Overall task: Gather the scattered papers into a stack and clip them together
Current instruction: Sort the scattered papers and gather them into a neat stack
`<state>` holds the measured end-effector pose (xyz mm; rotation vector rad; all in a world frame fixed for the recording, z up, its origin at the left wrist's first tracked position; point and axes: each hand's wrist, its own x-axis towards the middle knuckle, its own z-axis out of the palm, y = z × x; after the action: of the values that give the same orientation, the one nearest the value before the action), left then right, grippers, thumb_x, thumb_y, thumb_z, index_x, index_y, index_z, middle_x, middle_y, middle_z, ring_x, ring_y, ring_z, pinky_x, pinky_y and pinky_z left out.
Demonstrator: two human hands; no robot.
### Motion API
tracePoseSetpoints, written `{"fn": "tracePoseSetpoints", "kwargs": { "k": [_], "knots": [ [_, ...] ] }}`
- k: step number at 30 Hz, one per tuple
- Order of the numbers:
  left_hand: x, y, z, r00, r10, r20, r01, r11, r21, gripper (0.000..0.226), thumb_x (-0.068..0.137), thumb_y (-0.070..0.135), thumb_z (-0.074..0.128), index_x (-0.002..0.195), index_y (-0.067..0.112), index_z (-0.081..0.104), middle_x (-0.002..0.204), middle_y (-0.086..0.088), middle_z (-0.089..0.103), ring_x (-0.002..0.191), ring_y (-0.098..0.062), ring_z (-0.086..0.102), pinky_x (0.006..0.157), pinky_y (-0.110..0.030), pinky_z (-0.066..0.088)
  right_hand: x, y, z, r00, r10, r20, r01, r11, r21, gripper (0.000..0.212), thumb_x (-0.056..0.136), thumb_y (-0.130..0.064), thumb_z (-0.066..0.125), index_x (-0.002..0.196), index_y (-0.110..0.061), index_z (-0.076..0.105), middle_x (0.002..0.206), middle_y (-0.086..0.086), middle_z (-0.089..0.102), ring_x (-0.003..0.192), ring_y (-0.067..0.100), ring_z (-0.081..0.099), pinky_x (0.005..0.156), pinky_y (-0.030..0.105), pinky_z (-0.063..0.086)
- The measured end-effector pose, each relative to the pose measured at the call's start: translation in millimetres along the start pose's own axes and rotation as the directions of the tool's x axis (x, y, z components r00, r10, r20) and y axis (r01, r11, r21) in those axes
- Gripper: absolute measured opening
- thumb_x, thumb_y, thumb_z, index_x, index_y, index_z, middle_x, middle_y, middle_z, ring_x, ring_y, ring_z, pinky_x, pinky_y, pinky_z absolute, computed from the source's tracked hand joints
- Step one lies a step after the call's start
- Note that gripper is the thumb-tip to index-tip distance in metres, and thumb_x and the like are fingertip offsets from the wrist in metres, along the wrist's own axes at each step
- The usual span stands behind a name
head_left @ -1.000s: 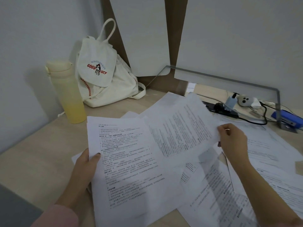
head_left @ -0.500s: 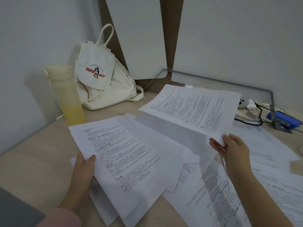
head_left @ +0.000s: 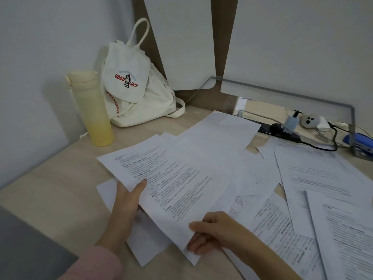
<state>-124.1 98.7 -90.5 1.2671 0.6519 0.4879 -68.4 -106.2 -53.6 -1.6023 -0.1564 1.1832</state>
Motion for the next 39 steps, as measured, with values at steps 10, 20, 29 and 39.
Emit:
{"fn": "tracePoseSetpoints", "kwargs": {
  "k": [10,20,29,39],
  "knots": [
    [16,20,-46,0.987,0.123,-0.108,-0.084,0.945,0.316,0.031,0.093,0.006,0.045,0.121,0.014,0.055,0.116,-0.003,0.060,0.106,-0.025,0.057,0.090,-0.041,0.045,-3,-1,-38,0.878,-0.120,-0.462,0.211,0.966,0.149,0.035,0.089,-0.010,0.055,0.123,-0.005,0.053,0.105,0.010,0.065,0.105,0.024,0.061,0.100,0.036,0.045],
    [22,16,-59,0.995,0.043,-0.087,0.004,0.875,0.484,0.028,0.096,0.017,0.041,0.121,0.017,0.054,0.116,-0.004,0.060,0.104,-0.027,0.057,0.086,-0.041,0.044,10,-15,-29,0.964,-0.034,-0.264,0.197,0.757,0.623,0.017,0.089,-0.001,0.046,0.099,0.004,0.058,0.115,0.025,0.060,0.106,0.034,0.060,0.083,0.040,0.056],
    [25,22,-65,0.980,0.097,-0.176,0.017,0.833,0.554,0.027,0.097,0.022,0.036,0.120,0.013,0.048,0.110,-0.001,0.055,0.102,-0.026,0.053,0.097,-0.046,0.040,29,-23,-56,0.764,-0.102,-0.637,0.231,0.965,0.123,0.043,0.092,-0.016,0.047,0.134,-0.012,0.045,0.137,0.007,0.047,0.128,0.025,0.041,0.109,0.041,0.031],
    [24,12,-64,0.977,0.154,-0.150,-0.038,0.809,0.587,0.013,0.097,0.022,0.035,0.097,0.013,0.044,0.083,0.000,0.049,0.087,-0.021,0.046,0.079,-0.035,0.033,61,-43,-81,0.718,-0.304,-0.626,-0.151,0.810,-0.567,0.059,0.082,-0.028,0.065,0.133,-0.010,0.041,0.131,0.012,0.048,0.121,0.030,0.043,0.087,0.034,0.041]
  ]
}}
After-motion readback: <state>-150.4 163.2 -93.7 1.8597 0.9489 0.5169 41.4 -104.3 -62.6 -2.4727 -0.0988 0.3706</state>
